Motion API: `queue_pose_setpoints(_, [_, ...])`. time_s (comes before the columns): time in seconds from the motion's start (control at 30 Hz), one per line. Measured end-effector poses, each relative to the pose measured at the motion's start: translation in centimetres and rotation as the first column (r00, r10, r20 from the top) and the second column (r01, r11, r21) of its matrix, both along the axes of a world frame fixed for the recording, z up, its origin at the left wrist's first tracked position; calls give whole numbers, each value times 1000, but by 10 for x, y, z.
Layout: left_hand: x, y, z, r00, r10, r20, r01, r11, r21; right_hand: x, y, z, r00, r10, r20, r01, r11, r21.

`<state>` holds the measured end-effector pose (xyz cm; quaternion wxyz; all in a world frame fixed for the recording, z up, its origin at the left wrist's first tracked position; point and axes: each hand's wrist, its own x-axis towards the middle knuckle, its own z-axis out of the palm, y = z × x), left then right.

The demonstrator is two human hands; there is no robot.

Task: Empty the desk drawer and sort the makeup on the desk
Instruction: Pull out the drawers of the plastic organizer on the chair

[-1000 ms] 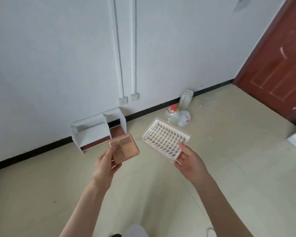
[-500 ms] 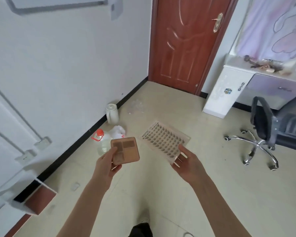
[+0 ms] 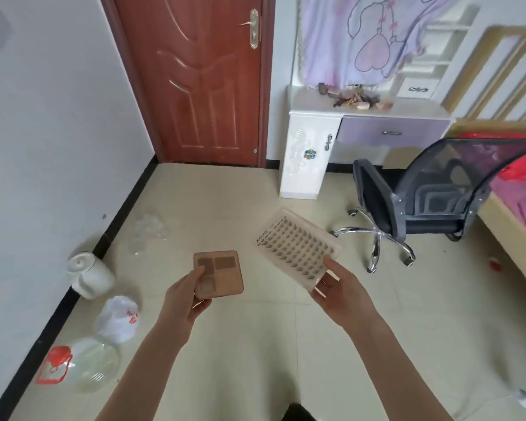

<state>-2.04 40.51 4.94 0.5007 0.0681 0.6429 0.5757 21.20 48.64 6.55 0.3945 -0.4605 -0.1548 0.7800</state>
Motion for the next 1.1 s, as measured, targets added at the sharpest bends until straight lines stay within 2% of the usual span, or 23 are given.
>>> queue_pose_setpoints(0.1, [10, 72, -8, 1000, -26, 11, 26, 999, -19, 11, 61, -12, 999, -31, 11, 31, 999, -16])
queue_pose_setpoints(0.33, [43, 254, -12, 999, -24, 38, 23, 999, 39, 47, 230, -16, 999, -35, 41, 33, 999, 35])
queue_pose_setpoints(0.43, [59, 317, -6, 995, -93, 39, 89, 992, 95, 62, 298, -5, 998, -39, 55, 35, 997, 71])
queue_pose_setpoints(0.57, [67, 385, -5, 995, -95, 39, 91, 992, 83, 70, 368, -4, 999, -35, 22, 33, 997, 68])
queue_pose_setpoints(0.83, [60, 531, -15, 991, -136, -6, 136, 987, 86, 67, 501, -25, 999, -39, 18, 38, 999, 29])
queue_pose_setpoints(1.1, [30, 724, -23, 980, -198, 5, 197, 977, 80, 45, 680, -32, 992, -125, 18, 124, 991, 47])
